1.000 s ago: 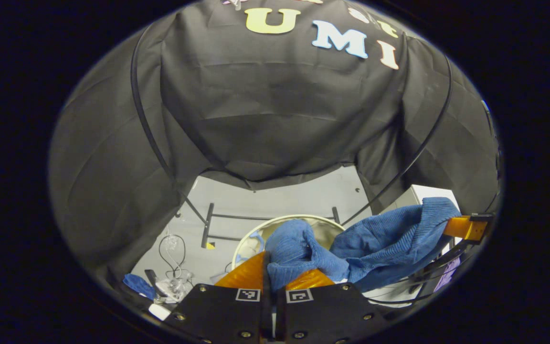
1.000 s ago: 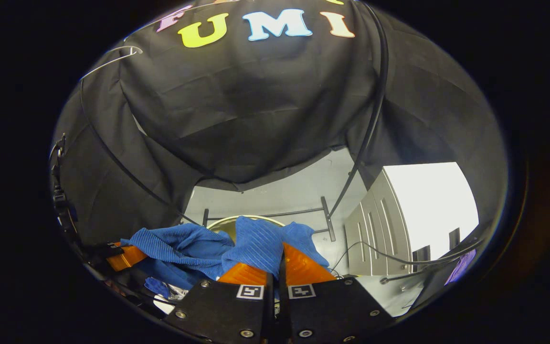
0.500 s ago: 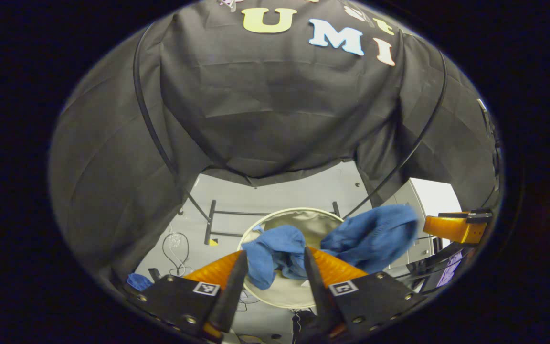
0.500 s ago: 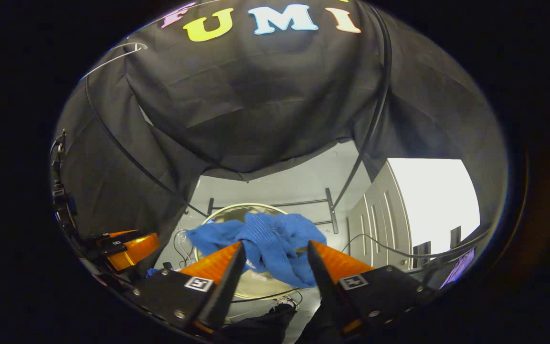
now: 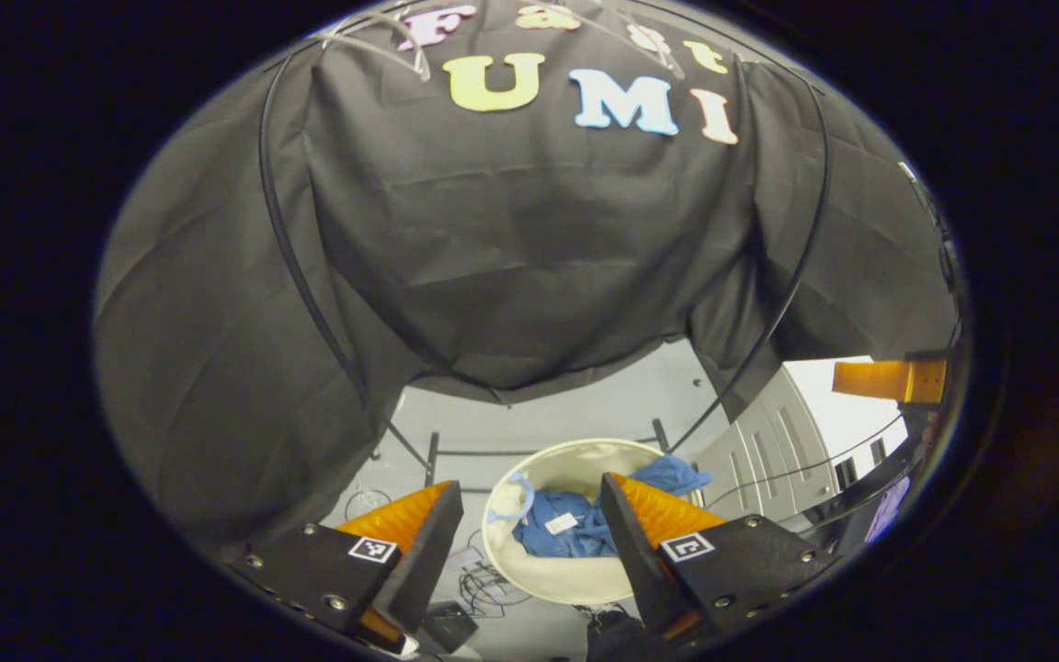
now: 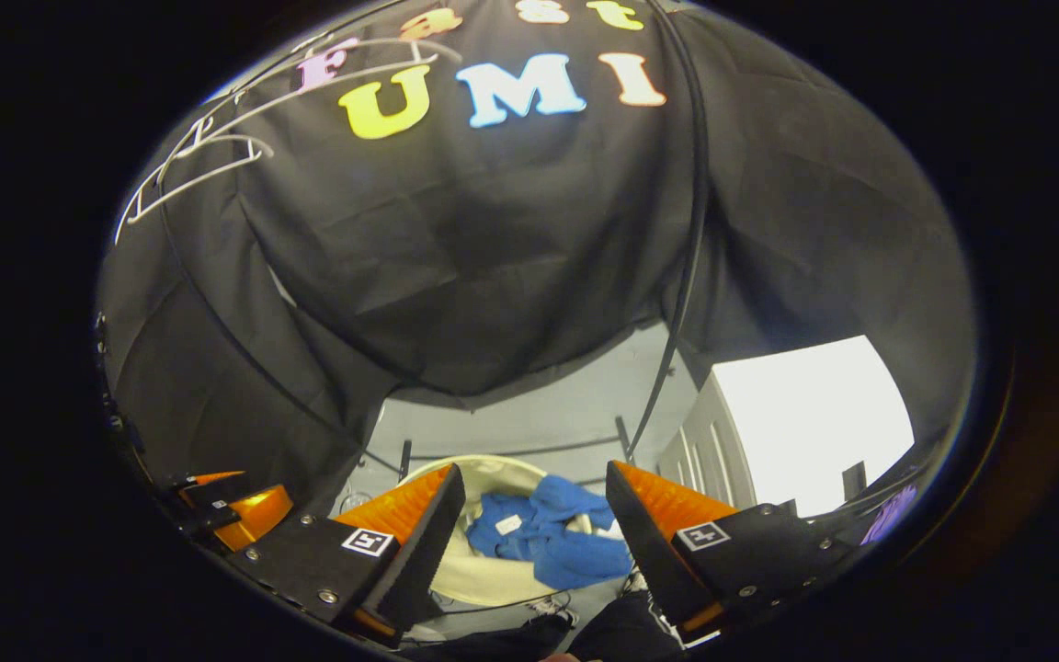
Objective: Grasp the clothes on the hanger with both hands and then place them into the laundry hamper below.
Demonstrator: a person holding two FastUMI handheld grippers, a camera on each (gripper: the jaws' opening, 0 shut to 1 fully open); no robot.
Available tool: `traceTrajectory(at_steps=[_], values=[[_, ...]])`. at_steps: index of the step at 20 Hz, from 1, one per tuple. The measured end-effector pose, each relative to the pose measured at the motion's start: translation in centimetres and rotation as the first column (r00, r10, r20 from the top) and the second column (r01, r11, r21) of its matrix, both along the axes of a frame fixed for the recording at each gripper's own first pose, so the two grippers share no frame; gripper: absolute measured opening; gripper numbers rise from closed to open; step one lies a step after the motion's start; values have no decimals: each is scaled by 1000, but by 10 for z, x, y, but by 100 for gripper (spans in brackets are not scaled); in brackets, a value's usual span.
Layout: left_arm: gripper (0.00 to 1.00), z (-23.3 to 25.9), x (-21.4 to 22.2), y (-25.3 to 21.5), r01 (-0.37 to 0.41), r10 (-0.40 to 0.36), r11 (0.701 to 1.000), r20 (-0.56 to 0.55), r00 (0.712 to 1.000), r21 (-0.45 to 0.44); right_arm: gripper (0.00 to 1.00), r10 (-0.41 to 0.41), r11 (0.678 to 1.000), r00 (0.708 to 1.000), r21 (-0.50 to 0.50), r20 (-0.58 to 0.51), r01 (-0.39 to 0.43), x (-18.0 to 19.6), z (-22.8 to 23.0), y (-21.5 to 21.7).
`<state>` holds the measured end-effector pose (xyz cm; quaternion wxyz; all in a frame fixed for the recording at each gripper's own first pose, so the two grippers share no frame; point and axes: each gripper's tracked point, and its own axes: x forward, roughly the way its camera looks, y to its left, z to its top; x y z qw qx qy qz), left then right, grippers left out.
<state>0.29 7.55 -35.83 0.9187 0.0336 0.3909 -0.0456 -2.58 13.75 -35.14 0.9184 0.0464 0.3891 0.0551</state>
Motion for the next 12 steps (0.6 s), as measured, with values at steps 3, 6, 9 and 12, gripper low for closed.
traceTrajectory(at_steps=[3,6,9,12], values=[[88,52,8,-9,25,-25,1000,102,994,6,96,-42,999,990,-8,134,43,19,46,-19],[87,112,23,-18,40,-38,999,221,974,-2,95,-80,996,963,-4,258,84,35,94,-37],[87,182,38,-28,40,-27,999,333,942,-33,92,-113,993,924,14,365,116,43,140,-48],[87,242,50,-33,33,1,997,445,895,-69,96,-124,991,871,13,475,134,49,188,-61]])
